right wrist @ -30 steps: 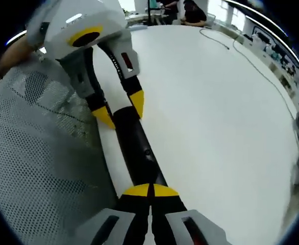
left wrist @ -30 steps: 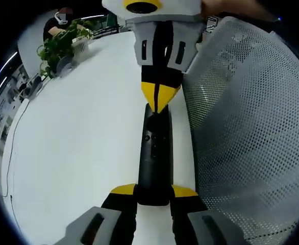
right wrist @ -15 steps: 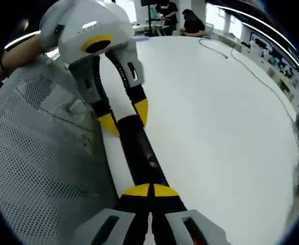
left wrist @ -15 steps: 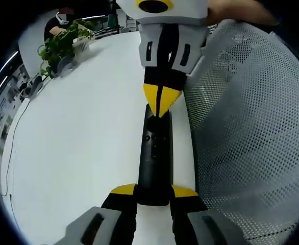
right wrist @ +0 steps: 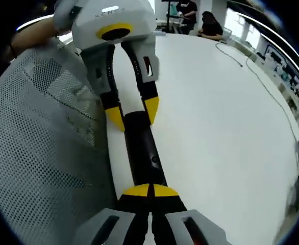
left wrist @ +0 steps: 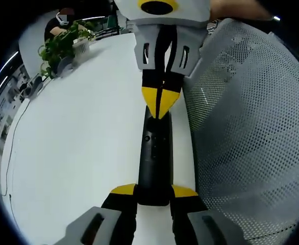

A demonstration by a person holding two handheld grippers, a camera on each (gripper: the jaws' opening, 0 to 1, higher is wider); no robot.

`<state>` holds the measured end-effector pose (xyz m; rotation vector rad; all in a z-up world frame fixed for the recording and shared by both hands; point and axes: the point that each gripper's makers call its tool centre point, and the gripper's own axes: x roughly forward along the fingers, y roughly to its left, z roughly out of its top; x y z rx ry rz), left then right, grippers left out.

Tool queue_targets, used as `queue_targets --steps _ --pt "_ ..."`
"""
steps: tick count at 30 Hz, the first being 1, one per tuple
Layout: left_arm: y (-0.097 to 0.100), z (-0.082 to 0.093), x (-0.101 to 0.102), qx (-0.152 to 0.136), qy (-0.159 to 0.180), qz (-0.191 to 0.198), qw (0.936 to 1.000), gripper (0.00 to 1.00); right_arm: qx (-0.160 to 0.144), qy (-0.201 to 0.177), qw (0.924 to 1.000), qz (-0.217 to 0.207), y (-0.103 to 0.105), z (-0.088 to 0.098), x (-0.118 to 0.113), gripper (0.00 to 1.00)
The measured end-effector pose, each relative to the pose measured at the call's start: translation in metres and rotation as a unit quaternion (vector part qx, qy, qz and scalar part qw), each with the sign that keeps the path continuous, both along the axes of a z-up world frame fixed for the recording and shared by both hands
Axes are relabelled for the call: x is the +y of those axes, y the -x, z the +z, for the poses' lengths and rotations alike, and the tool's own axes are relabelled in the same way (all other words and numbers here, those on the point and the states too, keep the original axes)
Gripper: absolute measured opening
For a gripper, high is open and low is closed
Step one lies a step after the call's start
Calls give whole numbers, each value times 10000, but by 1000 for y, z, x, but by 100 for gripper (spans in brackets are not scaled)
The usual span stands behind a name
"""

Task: Press the specified remote control buttons in sequence, fully releasing each button before pressing the next.

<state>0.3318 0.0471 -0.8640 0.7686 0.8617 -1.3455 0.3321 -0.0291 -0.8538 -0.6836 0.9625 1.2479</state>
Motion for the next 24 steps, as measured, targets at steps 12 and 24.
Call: queue_targets --steps 12,24 --pt "0 0 0 28 50 54 10000 25 -175 -10 9997 193 -1 -2 11 0" --pt "0 0 0 15 35 8 10000 25 -259 32 9991 325 -2 -2 11 0"
